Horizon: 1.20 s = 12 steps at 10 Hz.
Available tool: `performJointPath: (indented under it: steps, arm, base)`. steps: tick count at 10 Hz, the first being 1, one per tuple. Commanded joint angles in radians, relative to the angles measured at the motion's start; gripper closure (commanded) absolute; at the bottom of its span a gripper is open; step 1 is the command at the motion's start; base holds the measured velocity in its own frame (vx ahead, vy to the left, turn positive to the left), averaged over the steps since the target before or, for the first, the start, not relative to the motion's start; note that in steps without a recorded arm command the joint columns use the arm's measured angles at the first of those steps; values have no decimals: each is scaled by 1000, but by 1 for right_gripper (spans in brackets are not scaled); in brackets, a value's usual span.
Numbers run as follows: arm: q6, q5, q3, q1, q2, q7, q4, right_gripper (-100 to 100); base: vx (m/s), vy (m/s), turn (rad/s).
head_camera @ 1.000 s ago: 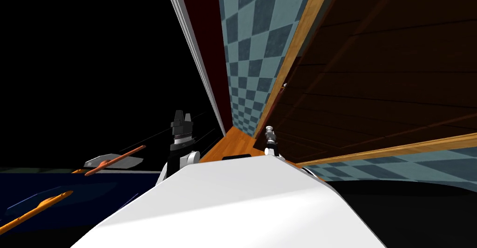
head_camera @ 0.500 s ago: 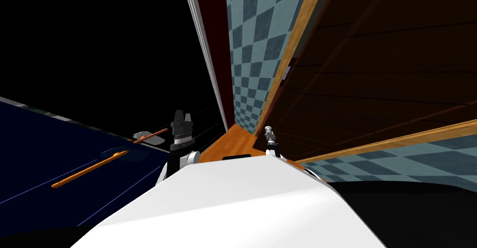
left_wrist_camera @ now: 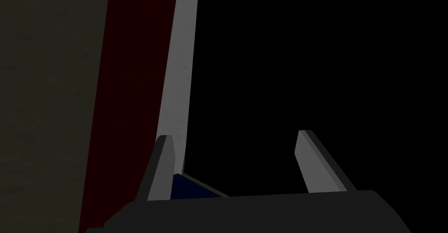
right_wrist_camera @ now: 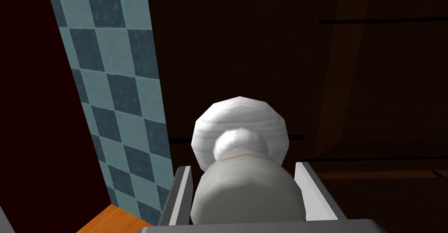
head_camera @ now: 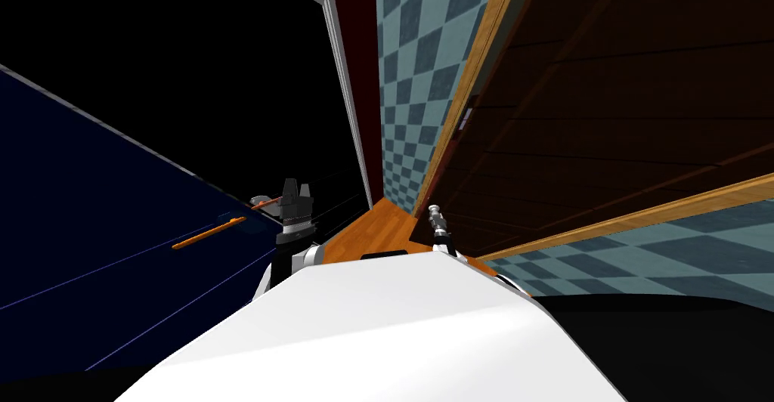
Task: Pull the door open
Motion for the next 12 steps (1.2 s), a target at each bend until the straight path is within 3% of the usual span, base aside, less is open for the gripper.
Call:
performJointPath:
  steps: [1, 7, 8, 12]
  arm:
    - [-7, 9, 22, 10, -13, -21, -9, 100]
    - [-33, 42, 100, 41, -62, -91, -36, 100]
    - [-30, 39, 92, 33, -57, -83, -33, 100]
    - [-71, 61, 154, 67, -100, -137, -47, 100]
  base:
    - [-255, -46, 129]
    - [-227, -30, 84]
    - [-119, -7, 29]
    - [-200, -22, 101]
